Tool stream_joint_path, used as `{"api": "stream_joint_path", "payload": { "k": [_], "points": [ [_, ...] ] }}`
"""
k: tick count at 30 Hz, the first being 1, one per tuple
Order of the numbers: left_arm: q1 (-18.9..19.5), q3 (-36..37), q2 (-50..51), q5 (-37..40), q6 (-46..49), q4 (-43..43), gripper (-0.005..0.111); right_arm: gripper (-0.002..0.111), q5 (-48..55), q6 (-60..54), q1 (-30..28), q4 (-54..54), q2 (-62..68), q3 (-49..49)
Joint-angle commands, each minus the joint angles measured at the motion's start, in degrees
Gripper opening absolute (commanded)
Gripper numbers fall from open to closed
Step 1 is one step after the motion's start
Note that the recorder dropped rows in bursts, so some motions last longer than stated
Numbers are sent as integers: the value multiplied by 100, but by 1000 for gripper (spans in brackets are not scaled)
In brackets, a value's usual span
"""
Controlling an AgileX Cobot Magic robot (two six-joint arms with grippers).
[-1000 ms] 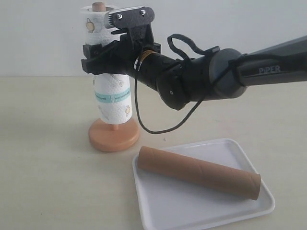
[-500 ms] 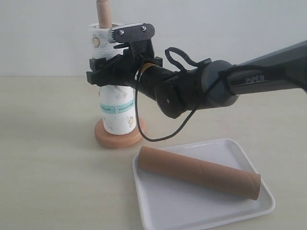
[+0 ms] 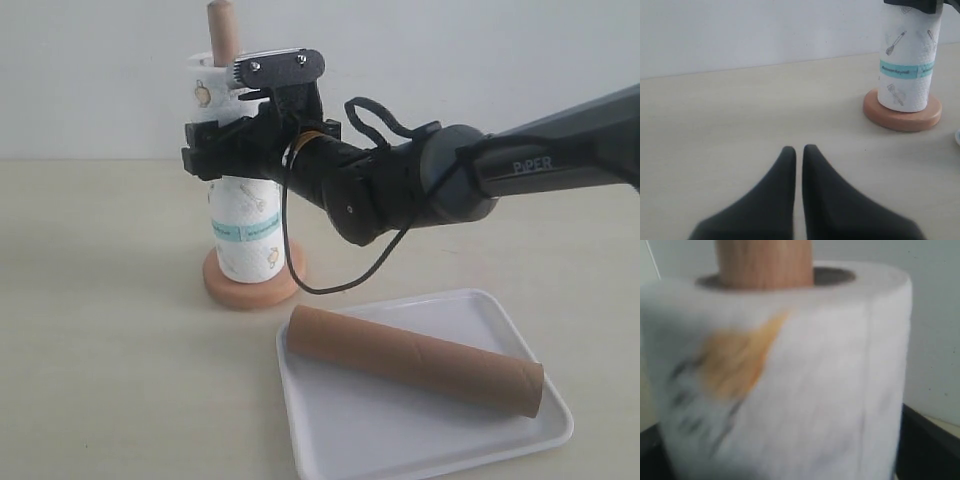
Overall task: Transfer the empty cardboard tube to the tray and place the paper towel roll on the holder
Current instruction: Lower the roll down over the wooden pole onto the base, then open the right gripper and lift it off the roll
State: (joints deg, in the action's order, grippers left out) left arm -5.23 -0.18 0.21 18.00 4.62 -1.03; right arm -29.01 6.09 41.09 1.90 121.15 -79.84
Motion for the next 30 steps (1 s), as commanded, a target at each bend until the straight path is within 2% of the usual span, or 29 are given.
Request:
{"api": "stream_joint_path", "payload": {
  "k": [1, 30],
  "points": [
    [9, 18, -21, 7, 17, -46, 4, 87, 22, -86, -52, 77, -49, -14],
    [9, 18, -21, 7, 17, -46, 4, 86, 33, -806, -52, 77, -1293, -14]
  ]
}}
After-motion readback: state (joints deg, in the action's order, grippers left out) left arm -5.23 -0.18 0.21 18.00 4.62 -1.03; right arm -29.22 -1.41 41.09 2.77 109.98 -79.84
